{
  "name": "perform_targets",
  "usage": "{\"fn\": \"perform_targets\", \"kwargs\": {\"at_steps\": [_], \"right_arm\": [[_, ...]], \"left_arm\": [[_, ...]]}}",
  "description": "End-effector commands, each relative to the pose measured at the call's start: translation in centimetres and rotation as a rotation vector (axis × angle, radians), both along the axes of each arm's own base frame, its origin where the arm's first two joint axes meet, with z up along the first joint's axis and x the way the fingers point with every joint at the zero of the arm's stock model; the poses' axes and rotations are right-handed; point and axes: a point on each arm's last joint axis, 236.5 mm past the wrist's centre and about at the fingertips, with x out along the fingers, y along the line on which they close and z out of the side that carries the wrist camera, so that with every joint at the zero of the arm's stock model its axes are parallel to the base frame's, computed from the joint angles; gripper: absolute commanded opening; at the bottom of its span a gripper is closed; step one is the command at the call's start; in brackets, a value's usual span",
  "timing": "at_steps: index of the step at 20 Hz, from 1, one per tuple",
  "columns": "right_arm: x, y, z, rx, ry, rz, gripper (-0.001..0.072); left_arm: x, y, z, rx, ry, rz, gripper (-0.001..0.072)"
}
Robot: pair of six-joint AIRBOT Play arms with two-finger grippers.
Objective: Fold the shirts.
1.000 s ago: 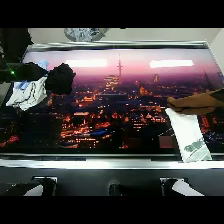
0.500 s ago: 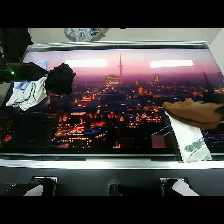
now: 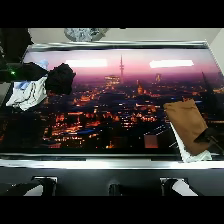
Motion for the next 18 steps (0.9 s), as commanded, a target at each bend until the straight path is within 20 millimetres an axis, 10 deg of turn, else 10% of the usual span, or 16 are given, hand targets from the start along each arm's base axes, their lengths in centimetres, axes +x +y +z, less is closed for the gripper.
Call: {"fn": "perform_targets", "kwargs": {"at_steps": [1, 3, 6, 9, 12, 14, 18], "right_arm": [[-0.6, -3.5, 0.1, -0.153, 0.018, 0.044, 0.0641], [3.9, -8.3, 5.7, -0.353, -0.173, 0.104, 0.0641], [12.9, -13.2, 20.5, -0.712, -0.620, 0.106, 0.0641], [20.4, -7.1, 31.2, -0.854, -0.962, 0.255, 0.0639], [24.3, 4.6, 27.4, -0.682, -0.943, 0.541, 0.0639], [23.5, 11.3, 19.2, -0.459, -0.724, 0.724, 0.0640], [17.6, 18.0, 5.2, -0.153, -0.300, 0.960, 0.0668]], "left_arm": [[0.1, 0.0, 0.7, -0.004, -0.016, 0.004, 0.0026], [0.2, -0.3, 3.3, -0.026, -0.066, 0.009, 0.0026], [0.8, 0.3, 10.1, -0.016, -0.250, 0.037, 0.0024], [2.5, 4.0, 10.7, 0.083, -0.272, 0.200, 0.0023], [2.3, 6.5, 2.1, 0.238, 0.019, 0.266, 0.0081], [-1.1, 6.4, -5.9, 0.244, 0.364, 0.269, 0.0631], [-8.2, 5.2, -17.4, 0.291, 0.675, 0.192, 0.0674]]}}
